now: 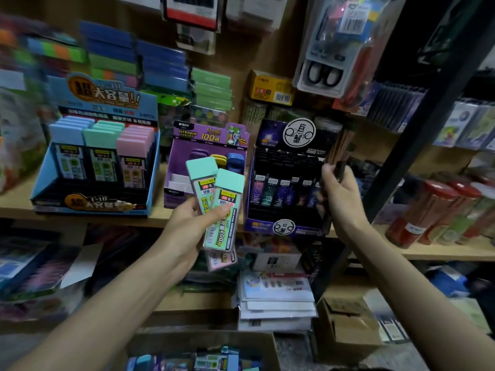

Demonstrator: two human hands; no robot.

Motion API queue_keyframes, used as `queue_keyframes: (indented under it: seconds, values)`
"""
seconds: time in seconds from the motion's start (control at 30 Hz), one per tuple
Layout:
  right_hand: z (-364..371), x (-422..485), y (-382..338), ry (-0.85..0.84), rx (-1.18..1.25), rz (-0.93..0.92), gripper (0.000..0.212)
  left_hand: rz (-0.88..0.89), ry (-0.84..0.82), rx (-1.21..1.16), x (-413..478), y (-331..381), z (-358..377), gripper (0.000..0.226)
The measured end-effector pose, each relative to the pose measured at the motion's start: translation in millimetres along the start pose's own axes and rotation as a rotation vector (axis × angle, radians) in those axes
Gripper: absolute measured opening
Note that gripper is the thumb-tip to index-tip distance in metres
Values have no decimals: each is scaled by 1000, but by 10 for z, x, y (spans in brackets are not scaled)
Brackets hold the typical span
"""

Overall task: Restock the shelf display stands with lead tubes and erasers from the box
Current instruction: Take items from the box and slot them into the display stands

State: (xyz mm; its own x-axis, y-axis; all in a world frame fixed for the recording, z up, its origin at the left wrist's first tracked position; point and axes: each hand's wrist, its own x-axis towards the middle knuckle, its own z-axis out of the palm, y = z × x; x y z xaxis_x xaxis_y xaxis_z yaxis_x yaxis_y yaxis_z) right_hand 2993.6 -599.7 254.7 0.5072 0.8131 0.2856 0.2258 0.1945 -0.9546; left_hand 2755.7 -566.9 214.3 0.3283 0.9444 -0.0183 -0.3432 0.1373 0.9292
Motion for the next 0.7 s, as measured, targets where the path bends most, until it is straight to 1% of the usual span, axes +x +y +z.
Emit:
queue_keyframes:
  seconds: [0.1, 0.17, 0.3, 0.33, 0.43, 0.47, 0.6, 0.7]
  values:
    - [-46, 85, -73, 36, 83, 20, 19, -8, -17, 2, 18, -38, 59, 22]
    - [-56, 135, -97, 37, 141, 45, 18, -11, -16, 3, 19, -61, 79, 21]
    - [-2, 139, -88, -8, 35, -27, 16, -29, -3, 9, 8, -87, 81, 22]
    - [4, 144, -89, 11, -14, -70, 16, -32, 0, 7, 5, -91, 76, 22]
    - [-38, 200, -101, 78, -260, -238, 14, -34, 7, 12, -1, -98, 60, 21]
    - [-58, 224, -103, 91, -290, -265, 13, -32, 7, 16, -4, -97, 58, 21]
    - [-93, 283, -45, 119, -307, -282, 10, -35, 11, 12, -17, -92, 46, 22]
    - [-31, 281, 48, 29, -210, -233, 2, -43, 19, 1, -21, -90, 30, 25]
